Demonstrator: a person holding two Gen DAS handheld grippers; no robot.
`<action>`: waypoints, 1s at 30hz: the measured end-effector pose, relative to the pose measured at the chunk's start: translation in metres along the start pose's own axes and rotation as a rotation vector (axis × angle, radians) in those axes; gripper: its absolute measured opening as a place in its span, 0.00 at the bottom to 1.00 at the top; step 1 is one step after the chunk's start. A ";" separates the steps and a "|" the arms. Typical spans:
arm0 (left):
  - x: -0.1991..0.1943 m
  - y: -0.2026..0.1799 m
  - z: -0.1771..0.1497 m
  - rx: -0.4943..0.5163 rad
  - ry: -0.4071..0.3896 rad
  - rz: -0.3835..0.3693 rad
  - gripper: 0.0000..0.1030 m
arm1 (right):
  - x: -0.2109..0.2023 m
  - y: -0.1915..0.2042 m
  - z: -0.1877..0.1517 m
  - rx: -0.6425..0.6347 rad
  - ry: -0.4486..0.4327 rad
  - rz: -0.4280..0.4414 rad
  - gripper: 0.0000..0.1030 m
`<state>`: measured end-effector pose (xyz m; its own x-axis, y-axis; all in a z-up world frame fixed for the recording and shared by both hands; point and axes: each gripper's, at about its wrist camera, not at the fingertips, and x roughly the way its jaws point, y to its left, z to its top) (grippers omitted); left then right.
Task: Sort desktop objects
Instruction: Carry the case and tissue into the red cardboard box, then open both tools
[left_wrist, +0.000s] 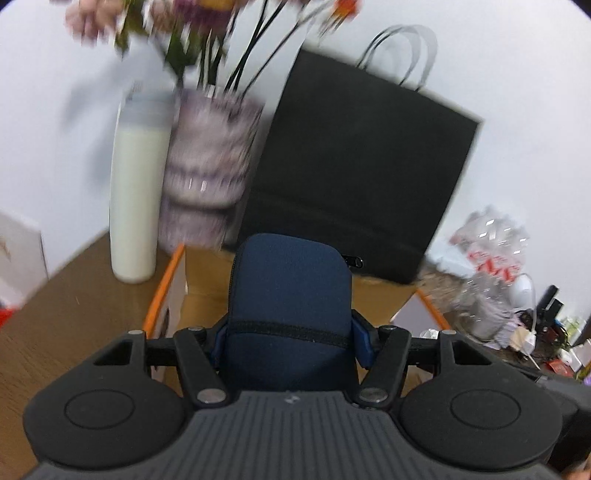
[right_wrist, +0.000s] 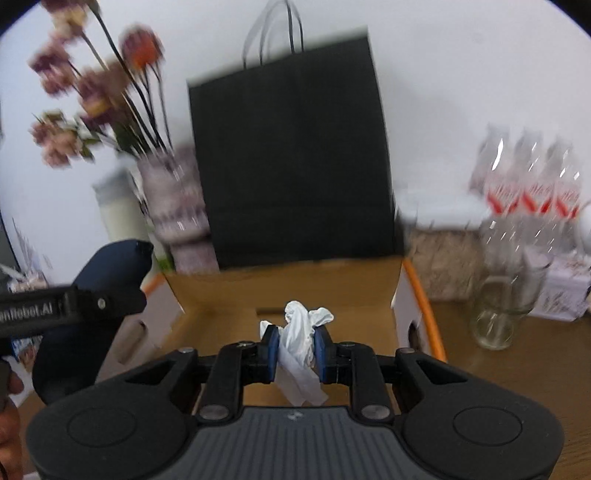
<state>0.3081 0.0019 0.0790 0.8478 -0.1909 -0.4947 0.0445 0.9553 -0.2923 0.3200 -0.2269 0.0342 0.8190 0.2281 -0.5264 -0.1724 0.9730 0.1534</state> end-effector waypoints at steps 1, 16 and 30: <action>0.011 0.003 0.000 -0.015 0.035 0.008 0.60 | 0.008 -0.001 0.000 -0.003 0.019 -0.008 0.19; 0.058 0.017 -0.022 0.029 0.229 0.139 0.59 | 0.041 0.006 -0.037 -0.035 0.223 -0.009 0.21; 0.028 0.010 -0.041 0.067 0.251 0.133 0.60 | 0.001 0.011 -0.059 -0.031 0.227 -0.031 0.25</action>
<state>0.3108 -0.0034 0.0292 0.6918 -0.1047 -0.7145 -0.0167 0.9868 -0.1608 0.2865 -0.2144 -0.0135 0.6806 0.1964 -0.7058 -0.1684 0.9795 0.1102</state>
